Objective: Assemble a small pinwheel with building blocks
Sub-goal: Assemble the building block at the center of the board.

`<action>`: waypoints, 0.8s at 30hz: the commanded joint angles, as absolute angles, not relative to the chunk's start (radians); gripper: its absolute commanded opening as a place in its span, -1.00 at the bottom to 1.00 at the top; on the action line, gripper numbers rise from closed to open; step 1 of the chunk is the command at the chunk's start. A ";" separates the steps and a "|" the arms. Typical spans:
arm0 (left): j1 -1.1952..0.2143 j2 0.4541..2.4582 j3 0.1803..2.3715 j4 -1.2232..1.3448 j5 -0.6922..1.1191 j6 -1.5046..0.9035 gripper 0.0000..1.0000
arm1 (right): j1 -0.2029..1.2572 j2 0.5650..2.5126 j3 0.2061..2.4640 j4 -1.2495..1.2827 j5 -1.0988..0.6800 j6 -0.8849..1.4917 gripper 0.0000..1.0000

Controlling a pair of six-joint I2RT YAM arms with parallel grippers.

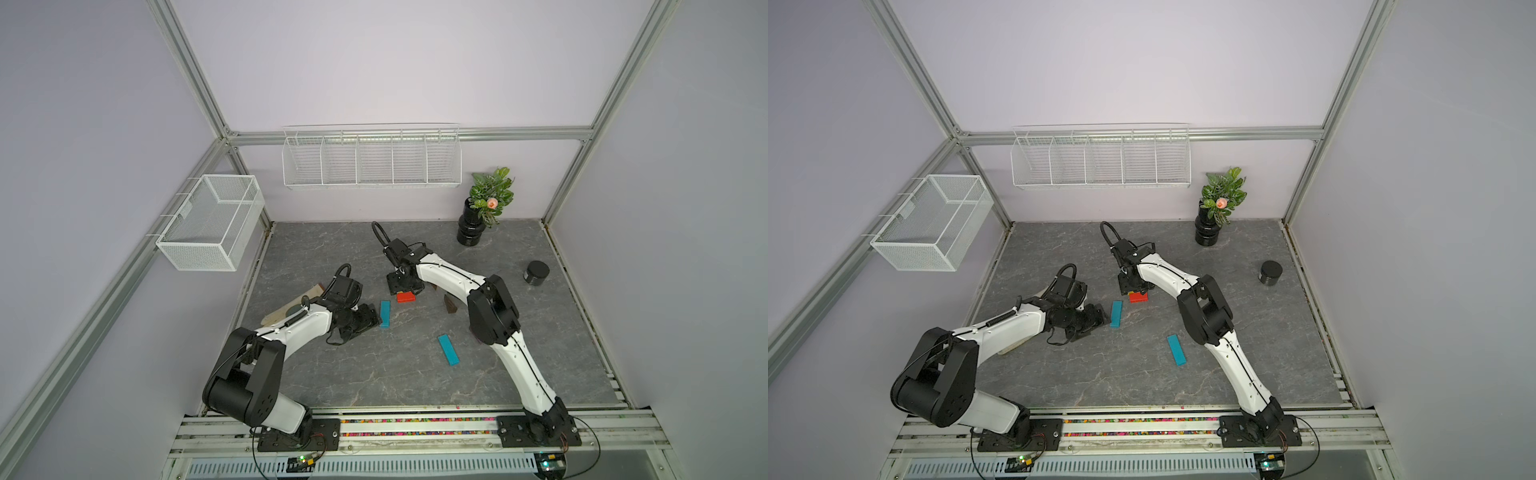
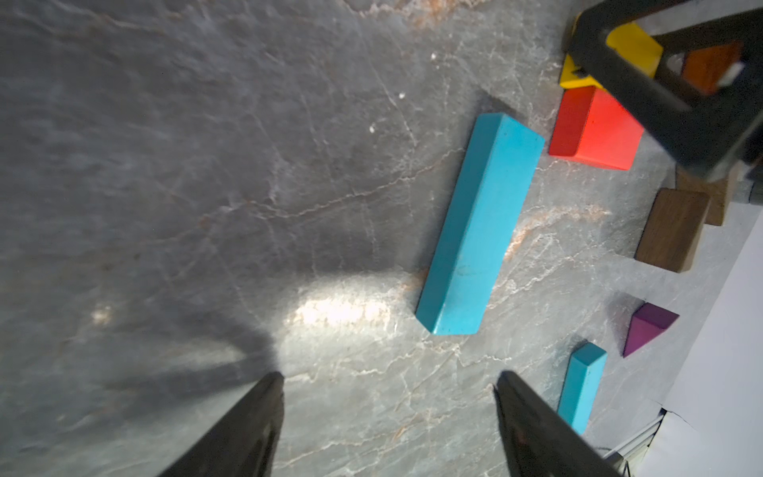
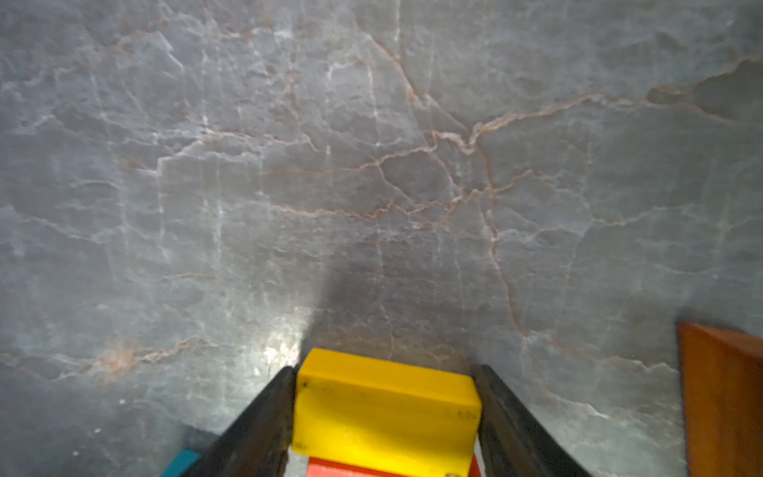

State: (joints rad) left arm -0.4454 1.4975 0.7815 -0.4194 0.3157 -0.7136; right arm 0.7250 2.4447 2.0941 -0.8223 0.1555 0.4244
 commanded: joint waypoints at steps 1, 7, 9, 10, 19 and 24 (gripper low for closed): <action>-0.445 1.502 0.778 -0.418 0.326 -0.719 0.65 | 0.733 2.464 2.046 -0.923 0.143 0.406 0.45; -0.445 1.503 0.777 -0.414 0.327 -0.724 0.65 | 0.733 2.468 2.064 -0.932 0.130 0.398 0.70; -0.446 1.501 0.776 -0.415 0.327 -0.723 0.65 | 0.733 2.469 2.074 -0.936 0.130 0.400 0.77; -0.444 1.501 0.776 -0.415 0.327 -0.724 0.65 | 0.733 2.470 2.080 -0.939 0.130 0.404 0.80; -0.445 1.491 0.773 -0.415 0.324 -0.725 0.66 | 0.733 2.446 2.113 -1.000 0.141 0.456 0.91; -0.444 1.492 0.768 -0.409 0.326 -0.726 0.66 | 0.735 2.443 2.113 -1.013 0.130 0.482 0.92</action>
State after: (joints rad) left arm -0.4454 1.4975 0.7807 -0.4175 0.3157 -0.7143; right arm 0.7311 2.4443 2.1151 -0.9432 0.1596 0.4397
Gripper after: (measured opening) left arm 0.829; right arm 0.960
